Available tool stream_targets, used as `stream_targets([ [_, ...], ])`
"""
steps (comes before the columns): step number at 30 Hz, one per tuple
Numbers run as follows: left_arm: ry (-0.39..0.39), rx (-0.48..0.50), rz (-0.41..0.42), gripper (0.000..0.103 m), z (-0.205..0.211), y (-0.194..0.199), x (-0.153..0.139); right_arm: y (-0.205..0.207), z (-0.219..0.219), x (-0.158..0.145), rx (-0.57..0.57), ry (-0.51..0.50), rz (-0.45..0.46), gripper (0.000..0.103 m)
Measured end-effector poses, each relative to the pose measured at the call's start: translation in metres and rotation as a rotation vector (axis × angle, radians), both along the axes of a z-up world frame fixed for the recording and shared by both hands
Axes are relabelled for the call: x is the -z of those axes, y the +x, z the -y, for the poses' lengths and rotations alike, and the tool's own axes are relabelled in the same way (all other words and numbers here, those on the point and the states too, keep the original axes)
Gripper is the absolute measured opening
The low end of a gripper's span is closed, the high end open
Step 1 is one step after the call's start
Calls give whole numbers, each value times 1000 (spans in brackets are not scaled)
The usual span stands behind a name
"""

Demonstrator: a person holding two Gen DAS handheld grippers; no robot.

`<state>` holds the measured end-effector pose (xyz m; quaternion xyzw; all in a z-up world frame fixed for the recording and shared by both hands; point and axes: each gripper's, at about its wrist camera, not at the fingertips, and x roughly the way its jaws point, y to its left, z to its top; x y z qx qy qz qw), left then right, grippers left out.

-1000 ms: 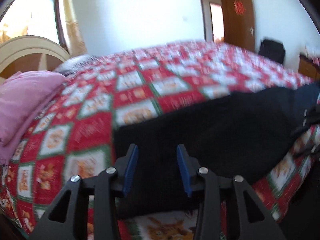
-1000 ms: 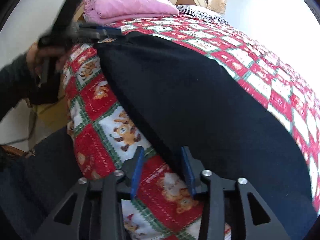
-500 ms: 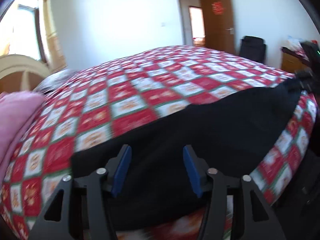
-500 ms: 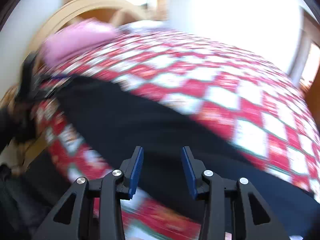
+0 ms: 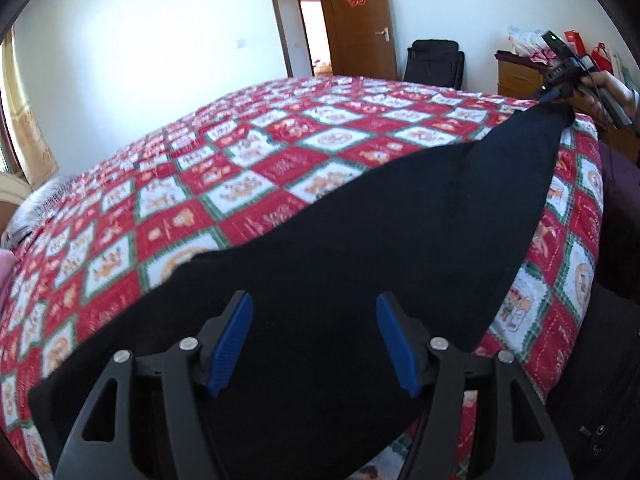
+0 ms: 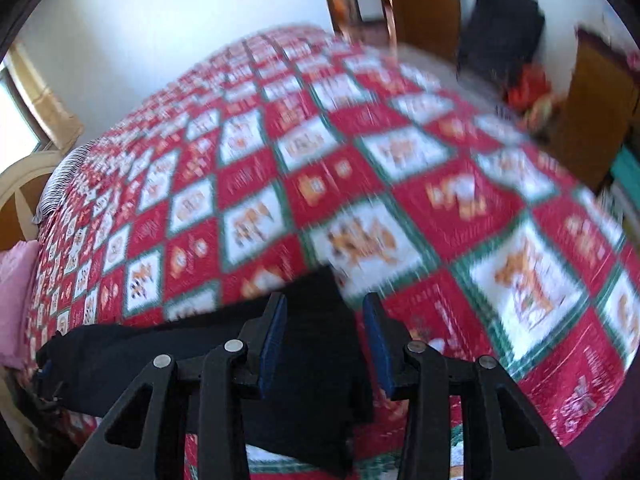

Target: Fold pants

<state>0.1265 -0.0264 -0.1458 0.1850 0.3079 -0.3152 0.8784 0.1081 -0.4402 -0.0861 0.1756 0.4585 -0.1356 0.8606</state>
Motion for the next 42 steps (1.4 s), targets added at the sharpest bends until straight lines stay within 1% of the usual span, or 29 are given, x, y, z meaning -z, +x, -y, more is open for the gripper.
stream_targets([
  [2,11,-5,-16,67,1,0,7,0,6,11,0,63,-22,41],
  [4,7,-7,-21,68,0,-2,9,3,7,20,-24,158,-13,40],
  [5,2,-10,-26,68,0,-1,9,4,8,20,-33,182,-10,37],
  [6,-3,-12,-33,68,-1,-1,9,6,6,22,-42,206,-10,30],
  [7,-3,-12,-34,68,-1,0,9,8,4,22,-47,217,-5,30],
  [8,-1,-12,-33,68,-2,-1,9,9,3,21,-49,217,-4,30],
  [10,-2,-11,-31,68,-2,-1,9,7,-1,19,-41,180,-21,30],
  [12,-10,-11,-34,68,-3,-2,10,-1,3,13,-16,178,-4,32],
  [13,-16,-12,-37,68,-4,-1,11,-8,7,9,16,188,10,36],
  [14,-23,-14,-40,68,-5,-1,11,-15,13,6,43,191,25,47],
  [15,-30,-15,-43,68,-6,0,11,-25,15,-1,69,193,48,52],
  [18,-43,-17,-44,69,-7,0,12,-52,5,-18,82,183,96,52],
  [20,-48,-16,-43,70,-7,0,13,-66,-13,-27,50,196,124,52],
  [21,-53,-16,-42,70,-6,1,13,-69,-23,-27,33,206,124,52],
  [23,-60,-15,-43,70,-6,2,13,-71,-36,-22,20,212,109,52],
  [25,-64,-14,-41,71,-7,2,13,-67,-45,-12,21,228,76,52],
  [31,-85,-16,-36,71,-10,1,14,-63,-38,21,120,291,13,51],
  [33,-94,-16,-35,71,-10,1,14,-66,-38,23,135,310,15,51],
  [35,-104,-15,-36,72,-11,2,15,-67,-37,20,154,281,22,50],
  [36,-105,-13,-36,73,-11,2,16,-66,-35,20,162,280,27,49],
  [38,-105,-10,-37,73,-10,3,15,-61,-31,22,183,264,27,30],
  [39,-105,-9,-38,73,-10,3,15,-57,-30,22,187,250,30,13],
  [40,-107,-9,-38,73,-10,3,15,-52,-29,21,185,236,42,6],
  [42,-110,-9,-36,74,-11,2,16,-40,-27,11,161,220,92,3],
])
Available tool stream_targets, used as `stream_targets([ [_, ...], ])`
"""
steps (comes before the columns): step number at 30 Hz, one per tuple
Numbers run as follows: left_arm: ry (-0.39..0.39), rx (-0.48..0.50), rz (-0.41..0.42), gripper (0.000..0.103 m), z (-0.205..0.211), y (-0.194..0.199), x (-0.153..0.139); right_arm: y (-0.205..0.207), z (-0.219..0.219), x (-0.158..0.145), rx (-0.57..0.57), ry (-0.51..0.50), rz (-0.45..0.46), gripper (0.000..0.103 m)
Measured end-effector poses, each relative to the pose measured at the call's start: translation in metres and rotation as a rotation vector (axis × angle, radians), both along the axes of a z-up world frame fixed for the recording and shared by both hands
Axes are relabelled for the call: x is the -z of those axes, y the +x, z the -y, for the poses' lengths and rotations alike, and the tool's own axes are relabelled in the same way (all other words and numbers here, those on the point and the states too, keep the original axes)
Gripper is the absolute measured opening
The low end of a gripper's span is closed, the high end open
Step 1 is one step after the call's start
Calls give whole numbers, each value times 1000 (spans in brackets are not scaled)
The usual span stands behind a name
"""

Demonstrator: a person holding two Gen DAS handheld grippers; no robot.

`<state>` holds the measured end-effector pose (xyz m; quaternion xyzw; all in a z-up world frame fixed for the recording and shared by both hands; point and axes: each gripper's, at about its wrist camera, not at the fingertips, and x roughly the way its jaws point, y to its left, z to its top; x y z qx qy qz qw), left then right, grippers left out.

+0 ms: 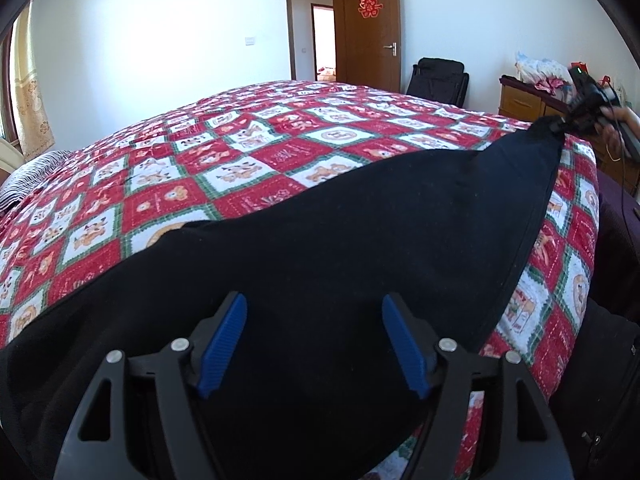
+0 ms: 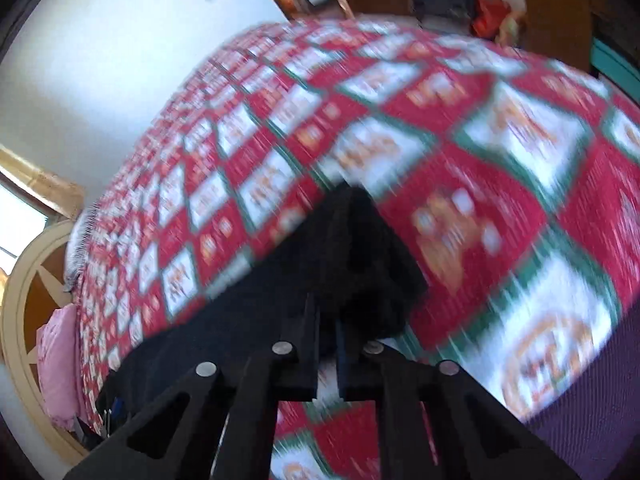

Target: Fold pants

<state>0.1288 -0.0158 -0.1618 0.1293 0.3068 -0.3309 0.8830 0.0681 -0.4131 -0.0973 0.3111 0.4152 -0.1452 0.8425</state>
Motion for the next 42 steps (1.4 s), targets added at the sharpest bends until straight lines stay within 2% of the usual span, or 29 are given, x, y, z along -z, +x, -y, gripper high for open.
stream_targets([
  [2,-1,-2,2,74,0,0,0,15,-1,-21,-34,-14,82,3],
  [6,-1,-9,9,74,0,-1,1,21,-12,-79,-131,-61,352,3],
  [8,-5,-12,13,74,-1,-2,2,13,-13,-81,-146,-47,397,3],
  [10,-13,-13,16,74,-2,-3,3,2,-10,-65,-131,-50,375,3],
  [13,-17,-9,13,75,-2,-2,3,-13,13,-18,-83,25,271,3],
  [15,-12,-2,9,76,-1,-1,3,-23,24,8,-37,38,204,3],
  [18,-3,-1,9,78,0,-2,3,-35,31,27,-30,76,183,3],
  [29,3,-9,13,80,2,-1,4,-38,22,23,-70,-32,131,5],
  [32,7,-13,13,80,2,-2,3,-48,32,19,-39,-7,169,12],
  [33,9,-15,14,80,2,-3,2,-54,36,15,-17,-13,182,21],
  [34,13,-17,17,80,1,-4,1,-61,40,10,22,-35,187,34],
  [36,16,-34,27,80,-4,-5,-4,-73,45,0,74,-64,210,45],
  [39,15,-77,61,80,-19,-7,-18,-79,37,-17,96,-116,236,45],
  [42,45,-146,111,80,-45,-9,-33,-61,0,-29,-2,-161,264,45],
])
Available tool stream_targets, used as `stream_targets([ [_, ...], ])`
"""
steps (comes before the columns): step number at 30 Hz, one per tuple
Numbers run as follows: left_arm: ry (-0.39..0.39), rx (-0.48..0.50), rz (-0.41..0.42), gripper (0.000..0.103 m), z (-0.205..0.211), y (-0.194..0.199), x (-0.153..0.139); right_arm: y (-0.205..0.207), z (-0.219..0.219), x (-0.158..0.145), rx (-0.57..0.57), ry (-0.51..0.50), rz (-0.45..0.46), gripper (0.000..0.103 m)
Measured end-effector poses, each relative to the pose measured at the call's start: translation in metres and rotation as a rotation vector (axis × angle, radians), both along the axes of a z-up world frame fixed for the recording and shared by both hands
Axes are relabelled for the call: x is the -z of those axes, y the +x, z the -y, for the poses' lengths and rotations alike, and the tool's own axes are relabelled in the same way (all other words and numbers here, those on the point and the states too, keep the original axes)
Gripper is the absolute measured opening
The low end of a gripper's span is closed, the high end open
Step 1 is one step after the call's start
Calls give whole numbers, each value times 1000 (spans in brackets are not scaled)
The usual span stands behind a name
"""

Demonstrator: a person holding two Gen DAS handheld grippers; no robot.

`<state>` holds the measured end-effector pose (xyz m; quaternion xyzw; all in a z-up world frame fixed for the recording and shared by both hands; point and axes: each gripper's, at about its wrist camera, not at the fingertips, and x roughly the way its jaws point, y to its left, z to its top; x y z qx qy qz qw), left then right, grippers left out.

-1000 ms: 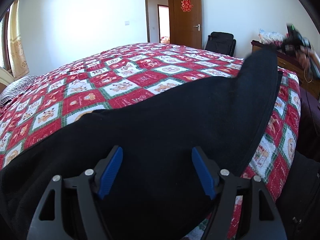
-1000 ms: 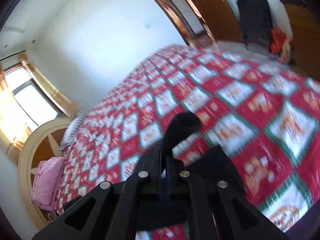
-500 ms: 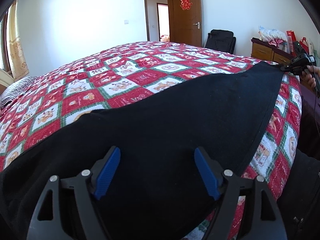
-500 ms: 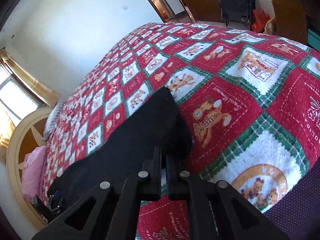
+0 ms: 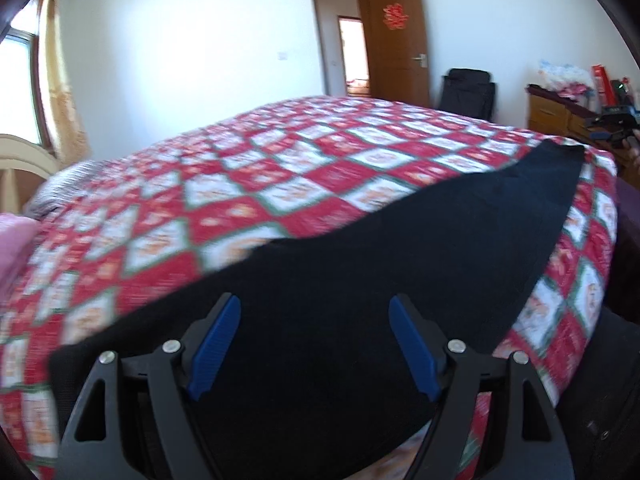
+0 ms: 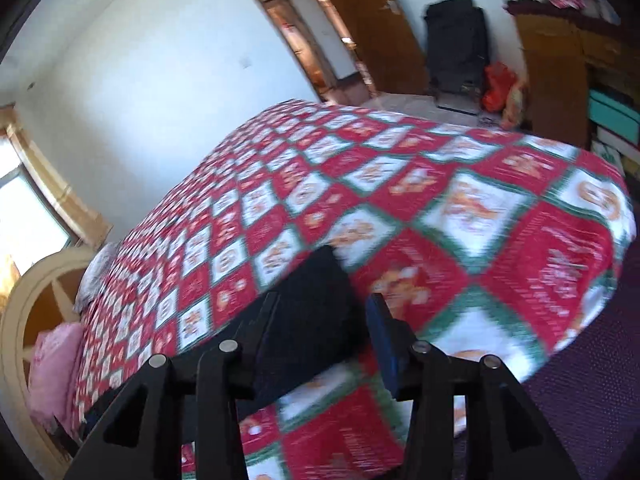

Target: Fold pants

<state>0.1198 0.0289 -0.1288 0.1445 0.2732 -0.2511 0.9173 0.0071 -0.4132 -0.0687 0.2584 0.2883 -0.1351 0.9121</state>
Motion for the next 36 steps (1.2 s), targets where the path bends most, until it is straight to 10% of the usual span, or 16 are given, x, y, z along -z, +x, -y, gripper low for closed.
stream_targets([
  [7,88,-321,13,87,-111,11,-17,70,-115,18,-324,-67,-7,48],
  [12,-62,-508,-95,86,-191,22,-10,107,-187,51,-498,-64,-49,48],
  [17,-225,-483,-191,72,-202,41,4,123,-231,67,-578,-54,-69,48],
  [26,-270,-447,-308,64,-182,83,28,121,-263,89,-618,-85,-101,48],
  [32,-299,-429,-258,28,-184,71,20,119,-262,100,-608,-84,-111,48],
  [36,-339,-472,-231,22,-194,67,13,119,-266,103,-609,-90,-111,48],
])
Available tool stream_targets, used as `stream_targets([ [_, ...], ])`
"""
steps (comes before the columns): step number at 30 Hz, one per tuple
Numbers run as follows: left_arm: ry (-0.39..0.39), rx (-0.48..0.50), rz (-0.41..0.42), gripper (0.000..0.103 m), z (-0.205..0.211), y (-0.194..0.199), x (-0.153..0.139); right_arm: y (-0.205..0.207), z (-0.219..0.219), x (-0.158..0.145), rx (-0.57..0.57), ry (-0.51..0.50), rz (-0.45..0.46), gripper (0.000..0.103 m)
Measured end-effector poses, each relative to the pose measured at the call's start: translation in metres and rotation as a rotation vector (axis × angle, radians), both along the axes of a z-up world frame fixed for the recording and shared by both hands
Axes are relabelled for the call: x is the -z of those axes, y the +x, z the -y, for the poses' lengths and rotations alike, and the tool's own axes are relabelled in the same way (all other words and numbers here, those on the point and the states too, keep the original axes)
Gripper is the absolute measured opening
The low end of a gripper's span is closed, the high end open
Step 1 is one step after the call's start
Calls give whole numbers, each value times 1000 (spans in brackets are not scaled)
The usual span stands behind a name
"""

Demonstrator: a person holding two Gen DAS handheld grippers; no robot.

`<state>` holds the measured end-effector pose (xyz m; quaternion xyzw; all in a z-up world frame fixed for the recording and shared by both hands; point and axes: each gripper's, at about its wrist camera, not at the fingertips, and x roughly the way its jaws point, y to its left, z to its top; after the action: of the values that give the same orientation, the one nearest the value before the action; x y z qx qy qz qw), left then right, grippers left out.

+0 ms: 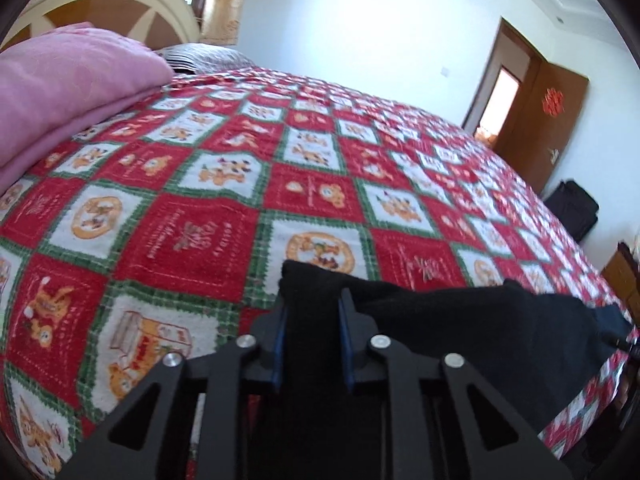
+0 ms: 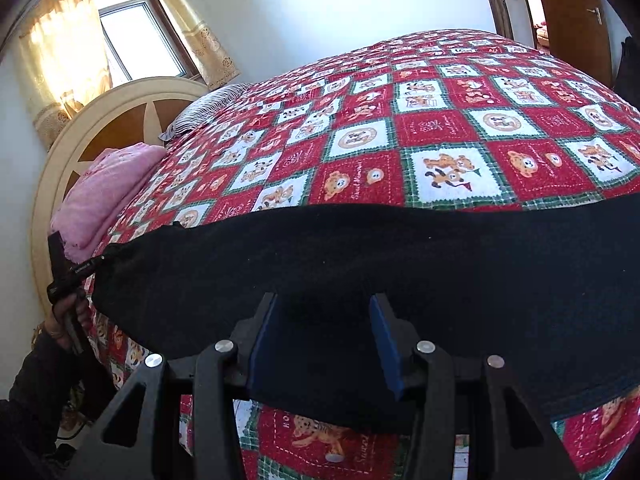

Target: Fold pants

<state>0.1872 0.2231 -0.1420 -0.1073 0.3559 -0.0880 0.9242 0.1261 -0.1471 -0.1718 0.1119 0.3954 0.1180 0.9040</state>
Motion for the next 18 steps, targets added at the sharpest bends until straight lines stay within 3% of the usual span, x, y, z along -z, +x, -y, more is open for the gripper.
stream_targets([
  [8,0,-39,-7,21,-13,10,11,-5,-28,-3,-85,-42,31,48],
  [13,97,-44,40,41,-4,-3,-7,-1,-52,4,-146,-57,14,48],
  [15,150,-56,83,59,-2,-11,-18,1,-68,4,-191,-71,17,48],
  [18,172,-42,142,70,9,-30,-34,4,-101,7,-277,-107,21,48],
])
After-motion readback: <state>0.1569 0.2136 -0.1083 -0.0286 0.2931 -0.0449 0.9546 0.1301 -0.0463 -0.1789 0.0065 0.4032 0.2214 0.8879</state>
